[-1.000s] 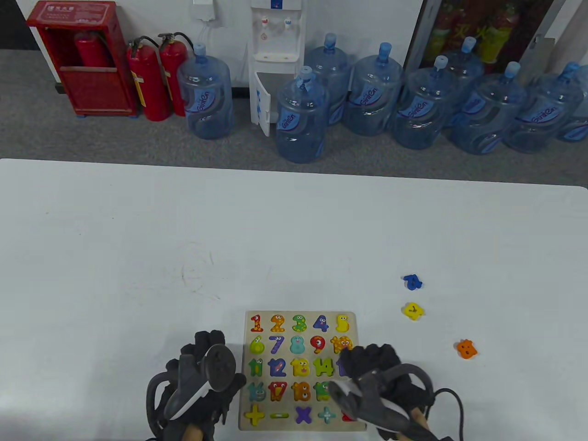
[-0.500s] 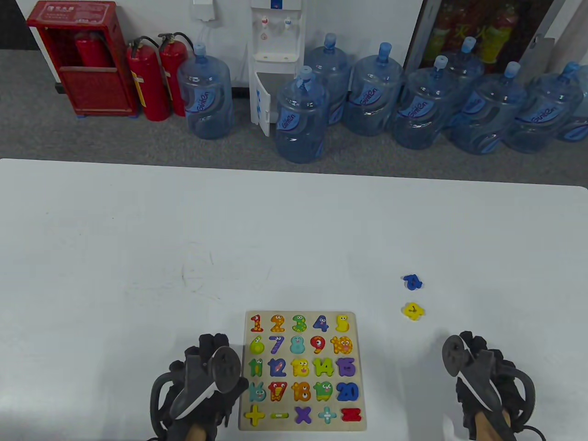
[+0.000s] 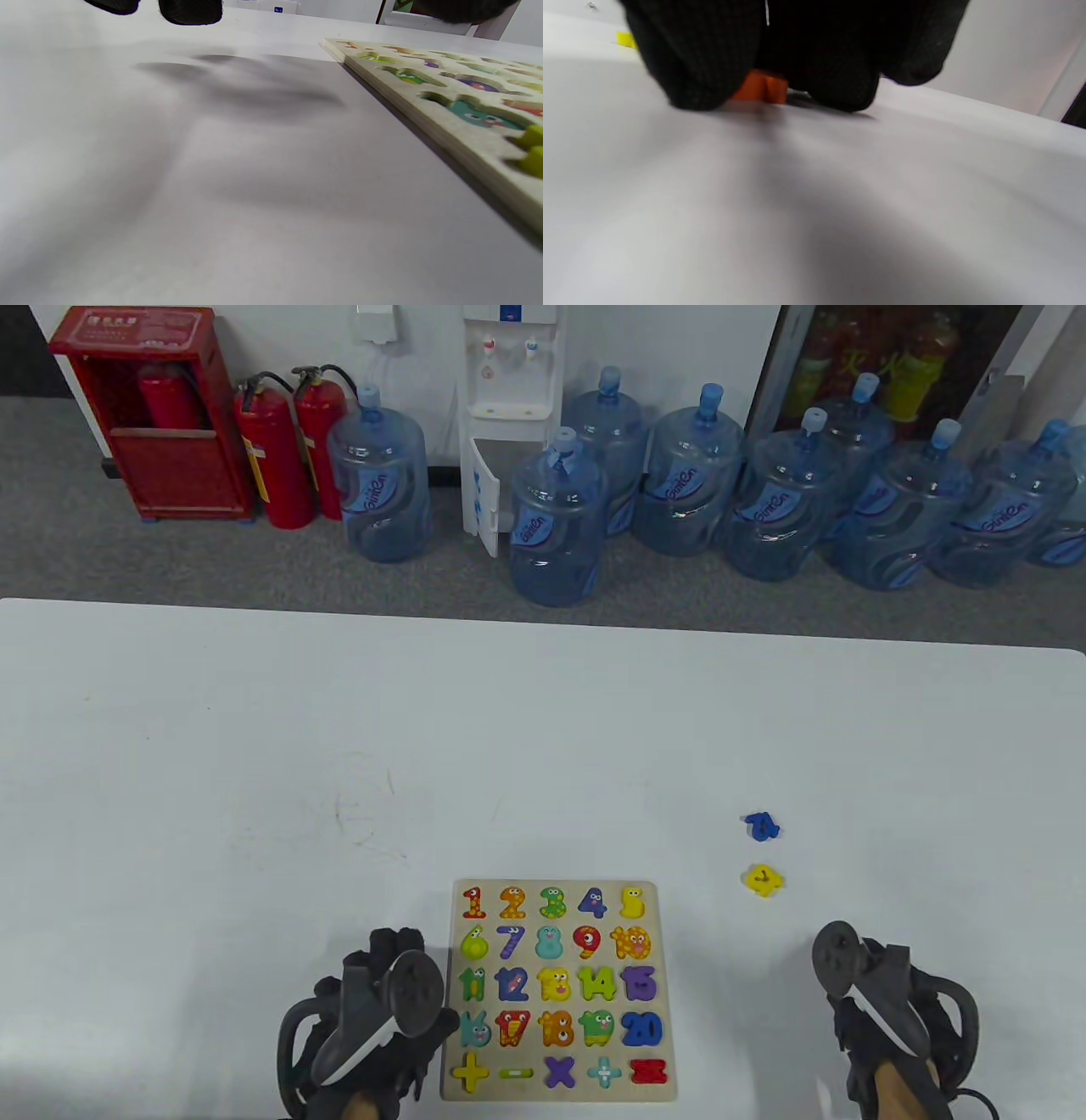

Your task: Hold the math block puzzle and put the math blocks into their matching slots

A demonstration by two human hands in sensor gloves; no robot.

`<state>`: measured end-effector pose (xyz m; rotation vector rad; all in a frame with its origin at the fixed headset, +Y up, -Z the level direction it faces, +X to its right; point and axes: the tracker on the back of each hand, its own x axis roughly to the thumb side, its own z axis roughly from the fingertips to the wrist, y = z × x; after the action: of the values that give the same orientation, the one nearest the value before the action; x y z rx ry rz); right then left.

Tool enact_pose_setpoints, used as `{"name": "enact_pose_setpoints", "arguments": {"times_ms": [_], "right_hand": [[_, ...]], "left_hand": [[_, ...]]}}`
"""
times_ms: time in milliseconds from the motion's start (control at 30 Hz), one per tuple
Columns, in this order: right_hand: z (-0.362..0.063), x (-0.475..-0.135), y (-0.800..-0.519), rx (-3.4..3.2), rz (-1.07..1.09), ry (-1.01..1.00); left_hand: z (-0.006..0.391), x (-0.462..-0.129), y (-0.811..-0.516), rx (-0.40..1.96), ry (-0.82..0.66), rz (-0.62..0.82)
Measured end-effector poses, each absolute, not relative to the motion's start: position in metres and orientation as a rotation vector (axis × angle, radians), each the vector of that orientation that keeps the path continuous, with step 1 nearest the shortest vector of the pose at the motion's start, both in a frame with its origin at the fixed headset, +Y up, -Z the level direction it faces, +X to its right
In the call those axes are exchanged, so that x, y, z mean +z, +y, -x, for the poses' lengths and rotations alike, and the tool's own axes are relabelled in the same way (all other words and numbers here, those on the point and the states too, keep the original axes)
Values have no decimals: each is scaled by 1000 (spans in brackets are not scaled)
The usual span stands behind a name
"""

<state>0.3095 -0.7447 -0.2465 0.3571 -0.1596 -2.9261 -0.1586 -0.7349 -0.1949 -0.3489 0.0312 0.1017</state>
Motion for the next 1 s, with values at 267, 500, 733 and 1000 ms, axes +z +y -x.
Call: {"name": "enact_pose_setpoints", "arguments": {"times_ms": [267, 500, 733, 1000], "right_hand": [[-288, -238, -745, -2888, -191, -128], [-270, -238, -744, -2896, -115, -218], [-267, -239, -749, -2888, -112, -207], [-256, -235, -748, -2867, 15, -186]], "left_hand": [[157, -194, -734, 104, 21, 348], [157, -193, -733, 101, 18, 342], [156, -192, -733, 106, 10, 347], [155, -192, -733, 115, 4, 349]]}}
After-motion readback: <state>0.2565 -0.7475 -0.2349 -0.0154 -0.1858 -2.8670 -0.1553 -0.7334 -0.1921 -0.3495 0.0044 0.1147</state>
